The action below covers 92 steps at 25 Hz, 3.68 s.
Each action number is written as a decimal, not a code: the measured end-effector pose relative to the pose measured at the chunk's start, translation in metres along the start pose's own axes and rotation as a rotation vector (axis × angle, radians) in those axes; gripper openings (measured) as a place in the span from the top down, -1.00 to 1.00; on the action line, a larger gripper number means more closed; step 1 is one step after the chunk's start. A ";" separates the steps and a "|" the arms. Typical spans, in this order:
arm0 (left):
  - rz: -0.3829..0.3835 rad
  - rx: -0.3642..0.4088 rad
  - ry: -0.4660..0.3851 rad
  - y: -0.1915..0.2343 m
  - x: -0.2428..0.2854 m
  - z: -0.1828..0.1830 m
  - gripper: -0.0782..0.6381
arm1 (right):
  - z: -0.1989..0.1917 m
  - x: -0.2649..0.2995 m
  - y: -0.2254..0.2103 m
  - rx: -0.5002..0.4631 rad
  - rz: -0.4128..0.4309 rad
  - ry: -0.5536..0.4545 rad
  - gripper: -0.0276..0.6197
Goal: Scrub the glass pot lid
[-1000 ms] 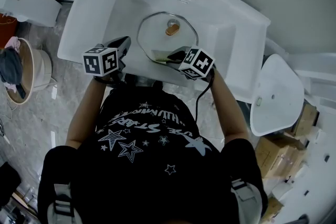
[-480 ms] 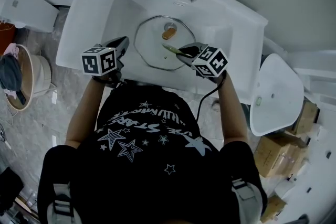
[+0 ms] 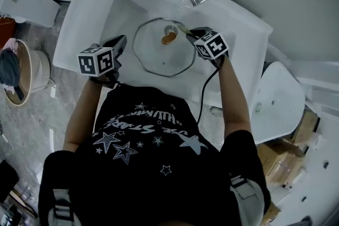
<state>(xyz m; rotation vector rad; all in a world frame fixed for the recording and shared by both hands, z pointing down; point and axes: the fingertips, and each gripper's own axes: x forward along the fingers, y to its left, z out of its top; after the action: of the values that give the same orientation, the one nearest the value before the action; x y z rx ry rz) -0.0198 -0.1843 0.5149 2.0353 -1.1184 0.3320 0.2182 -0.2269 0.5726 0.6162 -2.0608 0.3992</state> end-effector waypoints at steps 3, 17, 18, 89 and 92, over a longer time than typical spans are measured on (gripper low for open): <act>0.021 -0.009 0.002 0.002 -0.001 -0.001 0.76 | 0.001 0.023 -0.008 -0.038 0.012 0.034 0.71; 0.081 -0.026 0.006 0.011 -0.007 -0.008 0.76 | -0.006 0.070 -0.015 -0.076 0.049 0.095 0.71; 0.081 -0.027 0.007 0.011 -0.008 -0.009 0.76 | -0.008 0.068 -0.014 -0.069 0.050 0.095 0.71; -0.384 0.194 0.270 0.008 0.010 -0.024 0.76 | 0.015 0.014 0.192 0.493 -0.125 -0.087 0.66; -0.381 0.183 0.275 0.010 0.010 -0.026 0.76 | 0.015 0.012 0.193 0.496 -0.132 -0.085 0.67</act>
<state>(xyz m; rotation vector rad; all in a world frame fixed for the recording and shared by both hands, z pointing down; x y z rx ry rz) -0.0192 -0.1744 0.5424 2.2261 -0.5357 0.5145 0.0925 -0.0788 0.5672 1.0730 -1.9924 0.8298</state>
